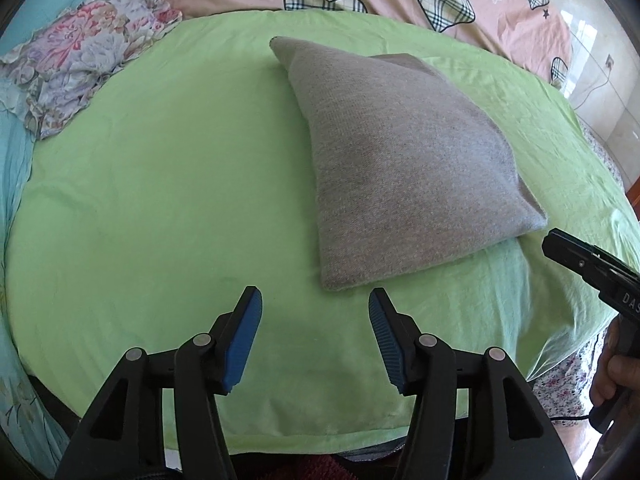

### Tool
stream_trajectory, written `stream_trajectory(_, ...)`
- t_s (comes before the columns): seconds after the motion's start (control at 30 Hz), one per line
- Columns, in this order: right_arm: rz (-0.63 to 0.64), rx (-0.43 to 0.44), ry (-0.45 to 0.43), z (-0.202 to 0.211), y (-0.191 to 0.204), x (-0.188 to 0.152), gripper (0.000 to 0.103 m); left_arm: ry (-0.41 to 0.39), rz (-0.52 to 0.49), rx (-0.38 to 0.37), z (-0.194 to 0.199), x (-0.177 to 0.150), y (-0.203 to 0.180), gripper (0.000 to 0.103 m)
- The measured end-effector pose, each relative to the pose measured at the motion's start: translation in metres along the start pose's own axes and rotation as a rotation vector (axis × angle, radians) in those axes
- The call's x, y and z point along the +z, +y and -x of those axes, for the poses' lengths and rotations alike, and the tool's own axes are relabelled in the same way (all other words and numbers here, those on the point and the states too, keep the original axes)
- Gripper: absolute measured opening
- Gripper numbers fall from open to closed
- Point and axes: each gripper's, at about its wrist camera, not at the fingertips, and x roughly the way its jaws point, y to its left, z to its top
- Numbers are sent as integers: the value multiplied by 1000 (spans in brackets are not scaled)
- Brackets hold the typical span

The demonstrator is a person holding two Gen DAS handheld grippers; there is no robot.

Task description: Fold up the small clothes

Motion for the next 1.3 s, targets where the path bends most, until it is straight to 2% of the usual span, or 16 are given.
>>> stream_trajectory(0.27, 34, 22, 21, 1, 16, -7, 57, -30, -10, 58, 10, -6, 4, 64)
stream_trajectory(0.43, 46, 30, 36, -3, 22, -9, 59, -35, -5, 68, 11, -6, 5, 65)
stream_trajectory(0.57, 48, 32, 36, -3, 22, -8, 65, -47, -14, 79, 13, -3, 5, 67)
stream_trajectory(0.67, 52, 34, 29, -3, 22, -5, 69, -65, -22, 82, 15, 3, 5, 72)
stream_trajectory(0.8, 51, 26, 14, -3, 17, 8, 70, -83, 5, 52, 17, 19, 10, 75)
stream_trajectory(1.03, 29, 10, -19, -6, 5, 34, 72, -103, 17, 43, 14, 48, 13, 78)
stream_trajectory(1.3, 63, -3, -16, -18, 7, 66, 86, -106, -10, 66, 7, 71, 3, 81)
